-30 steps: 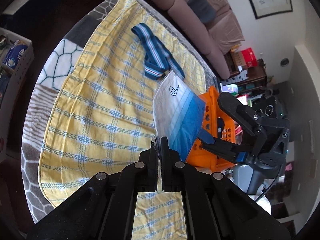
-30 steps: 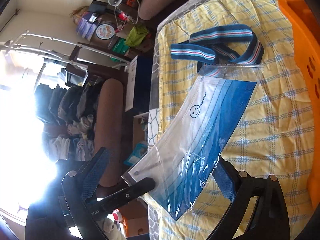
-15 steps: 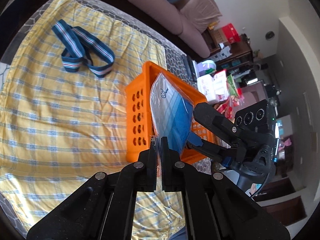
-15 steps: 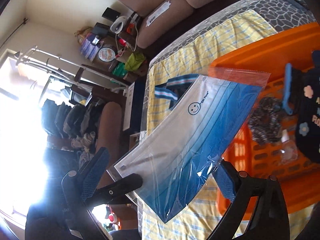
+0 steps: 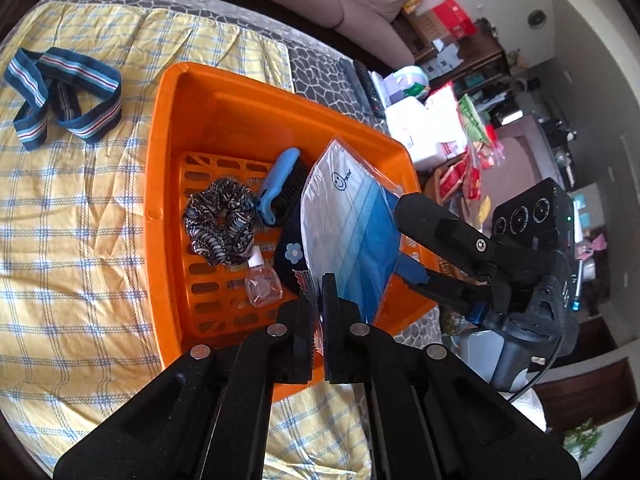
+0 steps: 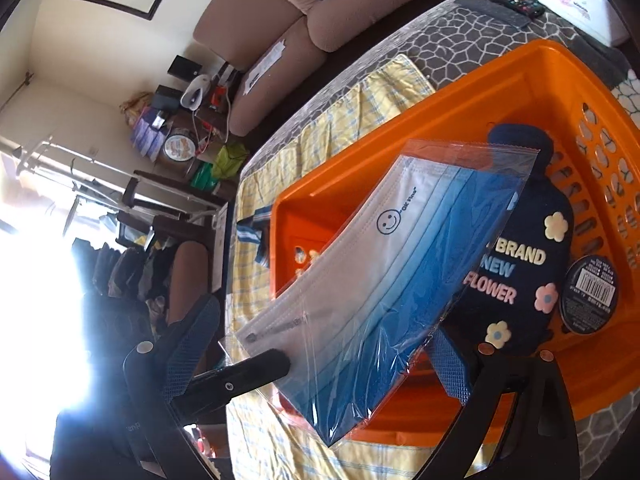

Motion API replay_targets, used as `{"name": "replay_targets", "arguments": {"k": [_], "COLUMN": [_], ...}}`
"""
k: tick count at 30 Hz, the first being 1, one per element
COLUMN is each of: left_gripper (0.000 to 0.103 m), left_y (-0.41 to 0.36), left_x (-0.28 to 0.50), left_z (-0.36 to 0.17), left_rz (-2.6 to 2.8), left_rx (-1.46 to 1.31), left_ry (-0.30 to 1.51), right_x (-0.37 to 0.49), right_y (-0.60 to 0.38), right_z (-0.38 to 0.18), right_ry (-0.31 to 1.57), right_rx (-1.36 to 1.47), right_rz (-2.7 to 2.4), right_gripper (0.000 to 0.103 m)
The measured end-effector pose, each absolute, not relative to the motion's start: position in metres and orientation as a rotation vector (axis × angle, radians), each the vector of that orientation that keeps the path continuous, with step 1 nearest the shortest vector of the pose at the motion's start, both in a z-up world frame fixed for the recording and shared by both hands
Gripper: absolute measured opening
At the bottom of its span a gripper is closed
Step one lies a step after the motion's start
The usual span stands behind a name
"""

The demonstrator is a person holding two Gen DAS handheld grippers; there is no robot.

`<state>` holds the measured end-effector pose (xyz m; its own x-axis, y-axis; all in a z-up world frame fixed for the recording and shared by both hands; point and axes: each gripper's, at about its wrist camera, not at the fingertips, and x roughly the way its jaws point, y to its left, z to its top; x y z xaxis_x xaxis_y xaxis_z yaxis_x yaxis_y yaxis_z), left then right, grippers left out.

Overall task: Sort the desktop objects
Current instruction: 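Carry the mask bag with the left tool over the orange basket, then lower the mask bag into the basket and open the left tool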

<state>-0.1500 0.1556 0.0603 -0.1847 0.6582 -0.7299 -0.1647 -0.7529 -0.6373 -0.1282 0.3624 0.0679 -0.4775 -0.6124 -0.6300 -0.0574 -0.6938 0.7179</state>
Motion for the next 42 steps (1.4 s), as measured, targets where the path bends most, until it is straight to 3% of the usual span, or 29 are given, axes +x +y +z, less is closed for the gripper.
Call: {"name": "replay_targets", "arguments": {"k": [17,22,24,25,29,42], "left_gripper": [0.003,0.012,0.022,0.034,0.053,0.059], "left_y": [0.165,0.167,0.167,0.167,0.162,0.141], "left_x": [-0.144,-0.143,-0.142,-0.141,-0.139,-0.124], "left_z": [0.034,0.033,0.037,0.040,0.056,0.087], "left_rz": [2.257,2.269,2.272,2.281,2.307,2.361], "left_rx": [-1.563,-1.576,-1.572,-1.564,-1.528,-1.504], "left_ry": [-0.203,-0.174,-0.175,-0.180,-0.199,-0.220], "right_x": [-0.168,-0.167,-0.165,-0.164,-0.157,-0.127], "right_y": [0.366,0.373,0.377,0.379,0.391,0.395], "right_z": [0.018,0.017,0.022,0.023,0.036,0.070], "right_ry": [-0.913,-0.845,-0.802,-0.788,-0.746,-0.675], "right_rx": [1.470,1.503,1.512,1.515,1.508,1.489], "right_rz": [-2.240,-2.301,-2.342,-2.361,-2.435,-2.515], "right_gripper": [0.099,0.098,0.099,0.099,0.101,0.102]}}
